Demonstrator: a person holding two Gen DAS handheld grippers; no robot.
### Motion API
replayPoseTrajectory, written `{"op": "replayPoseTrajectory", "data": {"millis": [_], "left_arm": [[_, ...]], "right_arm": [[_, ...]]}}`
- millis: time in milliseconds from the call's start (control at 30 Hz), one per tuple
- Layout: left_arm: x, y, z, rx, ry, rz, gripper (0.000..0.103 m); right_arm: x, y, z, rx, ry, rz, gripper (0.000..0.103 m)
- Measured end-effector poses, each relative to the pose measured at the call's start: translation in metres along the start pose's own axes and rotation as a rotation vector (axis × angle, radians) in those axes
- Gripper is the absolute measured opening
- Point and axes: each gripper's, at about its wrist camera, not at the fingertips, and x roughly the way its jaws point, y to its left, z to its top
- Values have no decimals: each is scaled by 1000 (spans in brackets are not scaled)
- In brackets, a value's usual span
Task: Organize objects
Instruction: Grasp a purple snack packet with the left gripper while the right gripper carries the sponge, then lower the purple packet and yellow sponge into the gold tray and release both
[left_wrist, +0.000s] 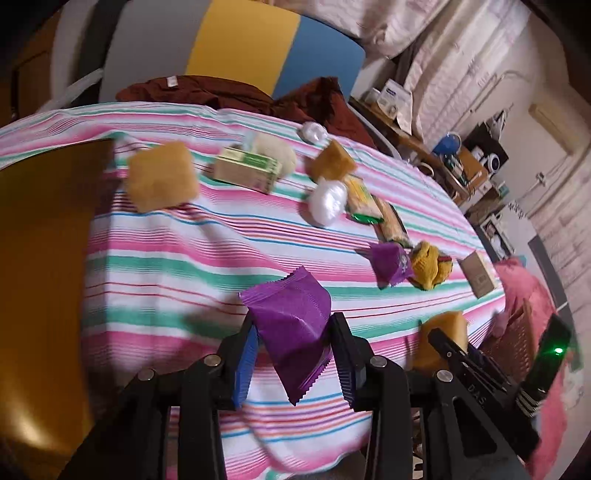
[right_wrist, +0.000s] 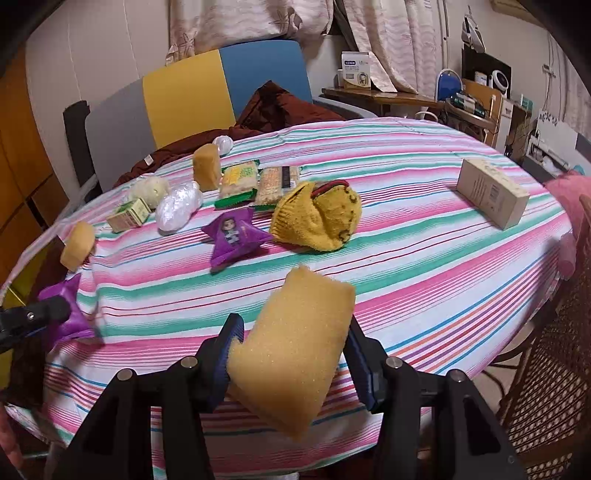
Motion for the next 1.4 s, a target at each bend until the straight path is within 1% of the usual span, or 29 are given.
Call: {"op": "replayPoseTrajectory", "data": {"millis": [133, 233, 300, 400, 500, 567, 700, 800, 867, 933, 1033, 1133, 1267, 1333, 1367, 1400], "left_arm": [[-27, 24, -1, -52, -42, -17, 39], [-43, 42, -1, -105, -64, -49, 39], [-57, 58, -3, -142, -84, -54, 39], [-79, 81, -5, -156, -130, -9, 39], [-99, 105, -7, -166, -171, 57, 39], [-106, 123, -9, -178, -184, 114, 39], [-113, 156, -15, -211, -188, 193, 39], [-113, 181, -18, -242, -166, 225, 39], [-110, 195, -21, -256, -153, 258, 39], [-106, 209, -23, -278, -121, 280, 39], [-105, 227, -26, -303, -95, 319, 39], [-109, 236, -27, -325, -102, 332, 39], [-117, 243, -27, -342, -115, 380, 40], [-121, 246, -27, -357, -128, 377, 40], [-124, 248, -26, -366, -137, 381, 41], [-127, 249, -26, -372, -146, 389, 45]], "right_arm": [[-4, 16, 0, -19, -11, 47, 54], [-10, 37, -1, -65, -32, 79, 54], [-17, 54, -1, -99, -54, 117, 54], [-31, 88, 0, -177, -99, 190, 54], [-45, 120, 1, -247, -140, 249, 54], [-54, 143, 1, -296, -166, 292, 54], [-69, 185, -1, -375, -182, 380, 54], [-72, 217, -6, -431, -160, 438, 54], [-69, 238, -10, -460, -123, 474, 54], [-65, 257, -15, -487, -90, 491, 54], [-60, 281, -24, -519, -49, 523, 54], [-54, 301, -33, -543, -14, 545, 54], [-41, 321, -42, -559, 28, 548, 54], [-35, 330, -45, -573, 38, 544, 54], [-32, 334, -47, -582, 43, 537, 54], [-30, 337, -49, -586, 47, 534, 54]]}}
